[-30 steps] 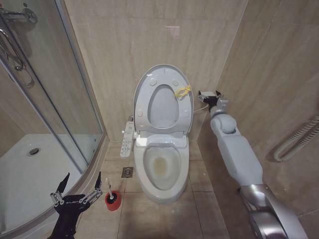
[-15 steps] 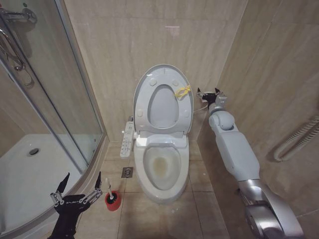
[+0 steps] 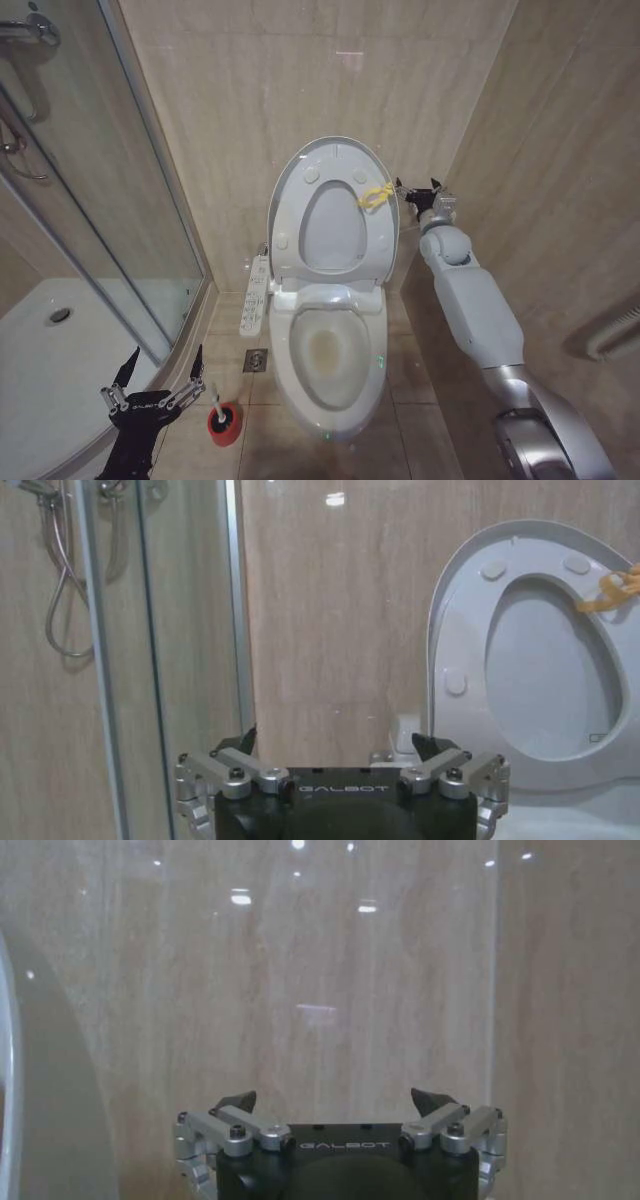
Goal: Open the toilet lid, clean the toilet bowl with a toilet brush, close the toilet lid, and flush.
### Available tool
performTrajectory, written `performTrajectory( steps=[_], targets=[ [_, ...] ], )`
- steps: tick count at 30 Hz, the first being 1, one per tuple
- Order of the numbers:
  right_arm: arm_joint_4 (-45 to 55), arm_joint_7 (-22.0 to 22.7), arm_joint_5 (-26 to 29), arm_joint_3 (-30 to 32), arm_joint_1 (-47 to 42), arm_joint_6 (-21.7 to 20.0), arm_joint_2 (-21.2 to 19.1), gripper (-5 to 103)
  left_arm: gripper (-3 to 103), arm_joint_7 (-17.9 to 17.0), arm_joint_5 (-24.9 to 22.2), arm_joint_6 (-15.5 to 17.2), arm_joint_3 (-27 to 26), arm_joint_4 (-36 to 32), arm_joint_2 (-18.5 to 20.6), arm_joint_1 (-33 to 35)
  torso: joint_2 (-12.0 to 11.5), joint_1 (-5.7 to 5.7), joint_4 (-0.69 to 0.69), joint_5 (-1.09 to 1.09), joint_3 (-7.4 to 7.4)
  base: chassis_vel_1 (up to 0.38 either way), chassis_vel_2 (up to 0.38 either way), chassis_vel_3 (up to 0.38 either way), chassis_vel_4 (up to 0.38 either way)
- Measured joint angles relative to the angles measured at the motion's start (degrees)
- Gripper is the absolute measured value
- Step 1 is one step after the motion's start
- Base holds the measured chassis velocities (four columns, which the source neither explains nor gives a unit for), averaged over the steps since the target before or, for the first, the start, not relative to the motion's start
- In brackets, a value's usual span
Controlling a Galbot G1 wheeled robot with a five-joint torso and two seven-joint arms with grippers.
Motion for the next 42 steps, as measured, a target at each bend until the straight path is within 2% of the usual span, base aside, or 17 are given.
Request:
performTrajectory(
  steps=[7, 12, 16, 20, 22, 23, 25, 28, 32, 42],
  targets=[
    [2.89, 0.37, 1.03, -2.16, -1.48, 0.05, -1.18, 100, 100, 0.00, 0.00, 0.00, 0.00, 0.00, 0.00, 0.00, 0.01, -0.04, 0.00, -0.02, -0.02, -0.008, 0.004, 0.005, -0.005],
    [10.45, 0.79, 3.71, -3.14, -7.27, -1.82, -3.83, 100, 100, 0.00, 0.00, 0.00, 0.00, 0.00, 0.00, 0.01, 0.01, -0.05, -0.03, 0.01, -0.02, 0.000, 0.000, 0.000, 0.000],
    [15.79, 1.68, 5.85, -2.60, -10.85, -2.98, -5.49, 100, 100, 0.00, 0.00, 0.00, 0.00, 0.00, 0.00, 0.00, 0.01, -0.04, 0.02, 0.00, -0.02, 0.000, 0.000, 0.000, 0.000],
    [21.79, 2.35, 7.13, 0.36, -15.79, -3.22, -7.86, 100, 100, 0.00, 0.00, 0.00, 0.00, 0.00, 0.00, 0.00, 0.01, -0.04, 0.01, -0.01, -0.02, 0.000, 0.000, 0.000, 0.000],
    [26.88, 2.81, 8.23, 3.09, -21.50, -3.42, -9.70, 100, 100, 0.00, 0.00, 0.00, 0.00, 0.00, 0.00, 0.00, 0.01, -0.04, -0.01, 0.00, -0.02, 0.000, 0.000, 0.000, 0.000],
    [26.88, 2.81, 8.23, 3.09, -21.50, -3.42, -9.70, 100, 100, 0.00, 0.00, 0.00, 0.00, 0.00, 0.00, 0.00, 0.01, -0.04, -0.01, 0.00, -0.02, 0.000, 0.000, 0.000, 0.000],
    [31.82, 4.02, 9.55, 4.89, -27.59, -3.95, -10.42, 100, 100, 0.00, 0.00, 0.00, 0.00, 0.00, 0.00, 0.00, 0.02, -0.04, -0.04, 0.00, -0.02, 0.000, 0.000, 0.000, 0.000],
    [37.62, 6.01, 10.31, 6.71, -34.84, -4.67, -9.67, 100, 100, 0.00, 0.00, 0.00, 0.00, 0.00, -0.01, 0.00, 0.02, -0.04, -0.02, 0.01, -0.02, 0.000, 0.000, 0.000, 0.000],
    [41.31, 7.28, 10.24, 7.65, -38.71, -5.72, -8.00, 100, 100, 0.01, 0.00, 0.00, 0.00, 0.00, 0.00, 0.00, 0.01, -0.04, 0.01, -0.01, -0.02, 0.000, 0.000, 0.000, 0.000],
    [46.89, 6.48, 6.69, 10.83, -50.10, -5.37, -3.34, 100, 100, 0.00, 0.00, 0.00, 0.00, 0.00, 0.00, 0.00, 0.02, -0.04, -0.01, -0.01, -0.02, 0.000, 0.000, 0.000, 0.000]
  ],
)
